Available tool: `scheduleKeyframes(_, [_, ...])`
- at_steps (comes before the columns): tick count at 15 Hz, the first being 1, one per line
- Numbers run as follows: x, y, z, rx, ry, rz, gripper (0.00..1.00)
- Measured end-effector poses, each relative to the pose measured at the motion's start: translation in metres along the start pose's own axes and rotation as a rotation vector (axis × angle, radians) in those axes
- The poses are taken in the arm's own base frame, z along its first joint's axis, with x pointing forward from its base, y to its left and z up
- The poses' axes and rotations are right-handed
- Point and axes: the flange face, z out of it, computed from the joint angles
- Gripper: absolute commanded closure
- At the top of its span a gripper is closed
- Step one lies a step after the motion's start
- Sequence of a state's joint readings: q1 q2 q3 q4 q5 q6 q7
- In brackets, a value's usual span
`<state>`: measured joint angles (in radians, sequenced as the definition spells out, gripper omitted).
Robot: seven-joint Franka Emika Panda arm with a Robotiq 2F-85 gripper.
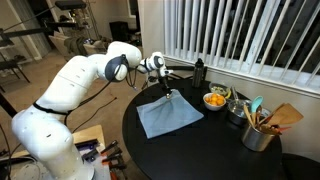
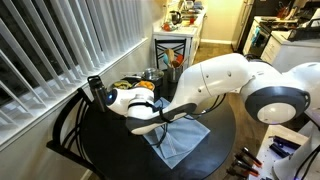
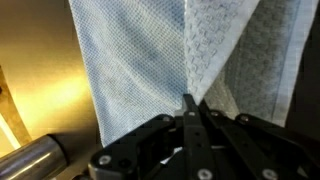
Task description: Unfold the towel
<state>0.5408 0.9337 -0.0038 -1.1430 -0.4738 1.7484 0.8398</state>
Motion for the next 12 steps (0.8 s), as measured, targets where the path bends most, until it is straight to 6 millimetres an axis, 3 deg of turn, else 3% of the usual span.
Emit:
scheduleKeyframes(6, [0.007,0.066,0.032,-0.03,-0.056,-0.046,0.97])
scheduleKeyframes(12, [-0.001,0.135,0.062,-0.093,-0.079,-0.064,0.97])
